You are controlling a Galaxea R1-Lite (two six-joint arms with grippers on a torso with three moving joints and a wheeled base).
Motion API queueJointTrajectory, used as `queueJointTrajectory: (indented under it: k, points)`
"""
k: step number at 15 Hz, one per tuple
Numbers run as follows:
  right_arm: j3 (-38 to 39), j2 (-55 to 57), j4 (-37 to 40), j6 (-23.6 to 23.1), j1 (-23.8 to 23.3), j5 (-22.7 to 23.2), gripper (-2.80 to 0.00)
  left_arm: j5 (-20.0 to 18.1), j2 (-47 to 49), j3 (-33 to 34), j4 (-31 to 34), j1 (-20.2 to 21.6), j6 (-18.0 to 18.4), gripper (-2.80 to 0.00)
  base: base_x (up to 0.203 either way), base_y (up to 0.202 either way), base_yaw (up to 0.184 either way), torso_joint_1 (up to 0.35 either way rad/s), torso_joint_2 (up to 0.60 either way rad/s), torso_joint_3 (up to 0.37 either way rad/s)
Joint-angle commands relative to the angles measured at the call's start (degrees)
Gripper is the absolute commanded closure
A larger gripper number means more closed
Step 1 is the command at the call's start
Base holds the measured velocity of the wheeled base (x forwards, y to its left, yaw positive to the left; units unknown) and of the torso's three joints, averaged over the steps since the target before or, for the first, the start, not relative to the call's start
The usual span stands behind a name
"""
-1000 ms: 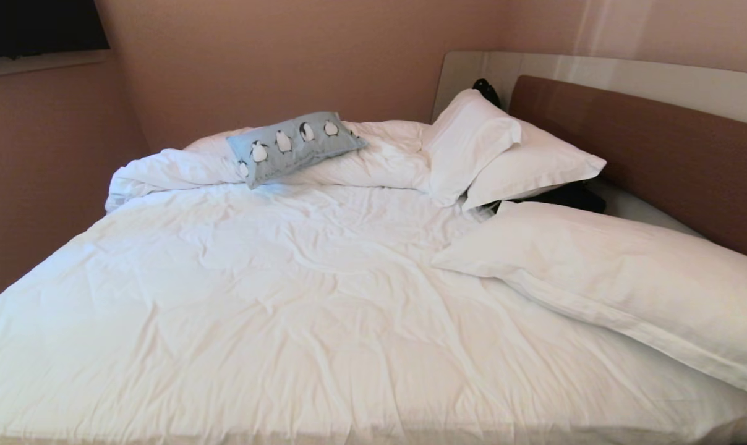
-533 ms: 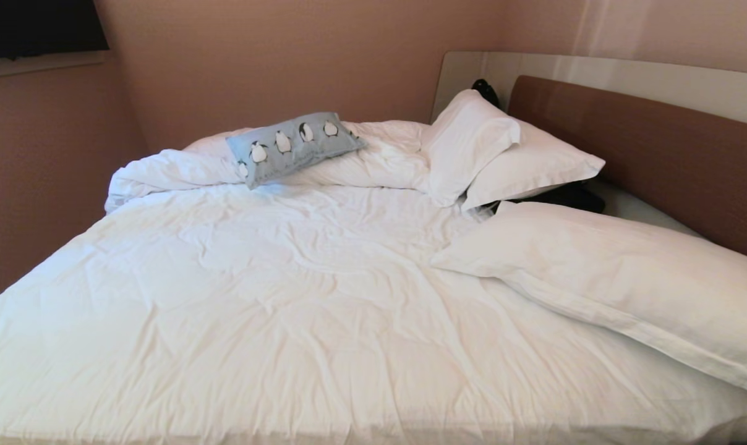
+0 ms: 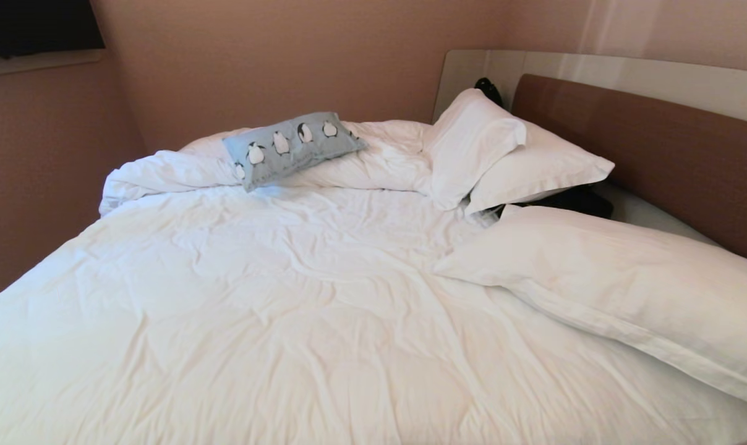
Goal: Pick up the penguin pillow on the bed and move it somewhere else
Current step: Place the pillow at the bedside
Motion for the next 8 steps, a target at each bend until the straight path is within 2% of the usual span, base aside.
queueJointTrajectory:
  k: [1, 4, 8]
  points:
    - [-0.7, 0.9, 0.03, -2.14, -1.17, 0.17, -2.8, 0.02, 0.0, 0.02, -0.02, -0.01, -0.03, 0.0, 0.066, 0.0, 0.005, 0.018, 0.01, 0.001]
    - [-0.72, 3.26, 0.15, -6.7, -2.83, 0.08, -2.8, 0.02, 0.06, 0.02, -0.02, -0.01, -0.03, 0.0, 0.0, 0.0, 0.0, 0.0, 0.0, 0.0]
    - [1.62, 4.22, 0.32, -17.24, -3.31, 0.06, -2.8, 0.02, 0.0, 0.02, -0.02, -0.01, -0.03, 0.0, 0.0, 0.0, 0.0, 0.0, 0.0, 0.0]
